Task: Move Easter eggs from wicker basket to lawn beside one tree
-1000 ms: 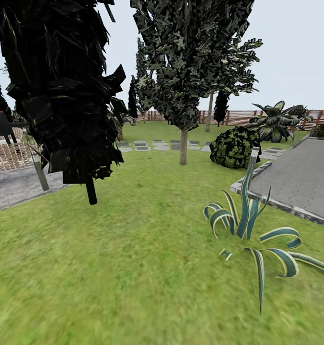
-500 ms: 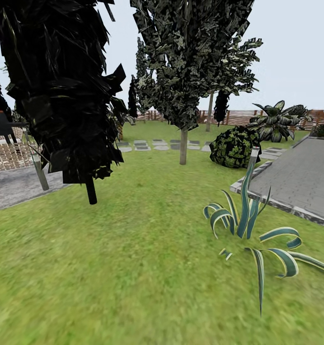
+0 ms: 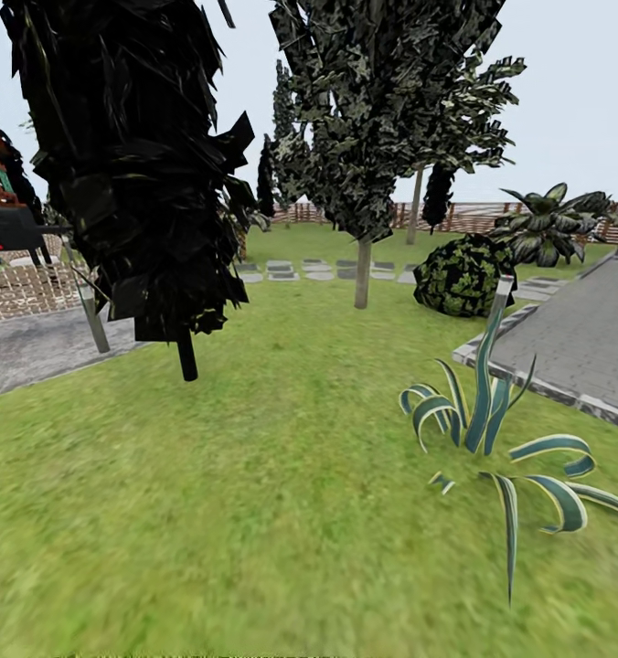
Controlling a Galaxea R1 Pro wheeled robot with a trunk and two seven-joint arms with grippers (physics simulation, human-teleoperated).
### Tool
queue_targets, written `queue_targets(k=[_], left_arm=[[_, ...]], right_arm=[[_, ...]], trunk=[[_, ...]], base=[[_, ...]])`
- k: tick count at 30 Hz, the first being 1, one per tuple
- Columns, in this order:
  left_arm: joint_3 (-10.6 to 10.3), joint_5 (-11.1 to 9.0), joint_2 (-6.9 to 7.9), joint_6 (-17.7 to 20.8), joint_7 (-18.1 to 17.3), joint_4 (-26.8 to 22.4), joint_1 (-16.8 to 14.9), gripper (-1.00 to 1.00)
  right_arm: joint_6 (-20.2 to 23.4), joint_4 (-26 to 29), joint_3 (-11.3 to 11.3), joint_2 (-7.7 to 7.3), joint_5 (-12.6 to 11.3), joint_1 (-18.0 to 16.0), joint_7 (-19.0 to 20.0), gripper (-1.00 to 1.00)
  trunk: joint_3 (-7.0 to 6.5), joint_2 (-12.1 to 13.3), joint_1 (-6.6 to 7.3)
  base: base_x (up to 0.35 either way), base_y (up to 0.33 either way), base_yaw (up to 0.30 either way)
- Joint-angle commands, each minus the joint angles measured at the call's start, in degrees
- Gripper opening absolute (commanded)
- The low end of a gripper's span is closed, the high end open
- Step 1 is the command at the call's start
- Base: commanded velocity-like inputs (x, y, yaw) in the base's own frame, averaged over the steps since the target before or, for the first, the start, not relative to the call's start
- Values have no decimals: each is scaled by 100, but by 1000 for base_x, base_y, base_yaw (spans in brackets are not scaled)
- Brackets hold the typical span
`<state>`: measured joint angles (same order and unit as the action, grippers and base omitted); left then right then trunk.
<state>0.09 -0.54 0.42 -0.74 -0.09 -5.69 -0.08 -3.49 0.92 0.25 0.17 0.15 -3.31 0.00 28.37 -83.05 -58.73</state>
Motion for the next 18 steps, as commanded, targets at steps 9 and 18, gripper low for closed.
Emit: queue_targets(k=[9, 18], left_arm=[[17, -7, -15, 8, -43, -3, -1, 100], [26, -16, -7, -14, -43, -3, -1, 100]], right_arm=[[-20, -4, 6, -6, 12, -3, 0, 100], [-19, -4, 9, -15, 7, -3, -2, 100]], trunk=[[80, -3, 0], [155, -3, 0]], base=[[0, 0, 191], [0, 0, 193]])
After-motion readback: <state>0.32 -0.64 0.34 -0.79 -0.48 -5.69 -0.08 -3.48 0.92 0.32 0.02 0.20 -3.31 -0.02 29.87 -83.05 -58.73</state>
